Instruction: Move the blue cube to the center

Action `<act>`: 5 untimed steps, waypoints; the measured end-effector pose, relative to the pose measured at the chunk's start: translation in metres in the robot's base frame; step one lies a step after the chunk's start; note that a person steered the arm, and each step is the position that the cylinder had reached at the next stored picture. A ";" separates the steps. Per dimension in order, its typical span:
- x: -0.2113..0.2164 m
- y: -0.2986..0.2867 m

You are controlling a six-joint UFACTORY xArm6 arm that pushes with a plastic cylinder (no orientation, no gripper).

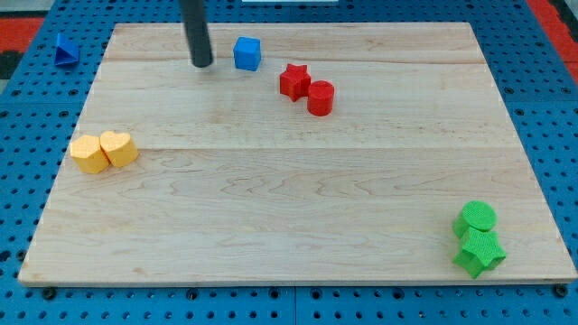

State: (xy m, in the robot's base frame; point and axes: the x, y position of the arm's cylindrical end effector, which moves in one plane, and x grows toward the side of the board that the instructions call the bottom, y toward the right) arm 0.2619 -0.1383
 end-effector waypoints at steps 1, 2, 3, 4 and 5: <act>-0.029 0.093; 0.006 0.185; 0.008 0.084; 0.030 -0.025; 0.089 -0.069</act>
State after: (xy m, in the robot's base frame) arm 0.3506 -0.2070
